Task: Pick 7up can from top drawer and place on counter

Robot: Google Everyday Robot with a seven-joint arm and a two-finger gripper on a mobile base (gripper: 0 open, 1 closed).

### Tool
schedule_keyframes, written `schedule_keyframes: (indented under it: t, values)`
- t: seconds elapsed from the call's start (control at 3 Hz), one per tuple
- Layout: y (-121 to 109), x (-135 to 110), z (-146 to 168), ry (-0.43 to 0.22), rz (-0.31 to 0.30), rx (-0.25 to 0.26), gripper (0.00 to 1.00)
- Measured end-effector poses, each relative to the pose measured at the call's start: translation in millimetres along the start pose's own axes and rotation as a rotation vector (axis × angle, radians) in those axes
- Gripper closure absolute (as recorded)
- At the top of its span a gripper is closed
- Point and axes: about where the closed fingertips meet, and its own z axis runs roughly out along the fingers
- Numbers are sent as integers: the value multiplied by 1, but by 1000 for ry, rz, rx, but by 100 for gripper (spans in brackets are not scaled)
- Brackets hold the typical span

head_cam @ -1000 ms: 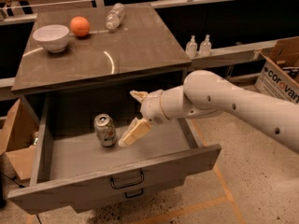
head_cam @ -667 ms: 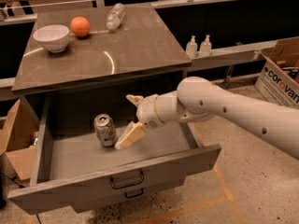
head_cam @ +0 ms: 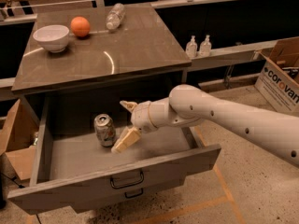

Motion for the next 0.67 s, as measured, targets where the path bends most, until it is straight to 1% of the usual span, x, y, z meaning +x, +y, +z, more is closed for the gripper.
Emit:
schedule_keyframes:
  t: [0.67]
  values:
    - [0, 9, 45, -43, -36, -81, 0]
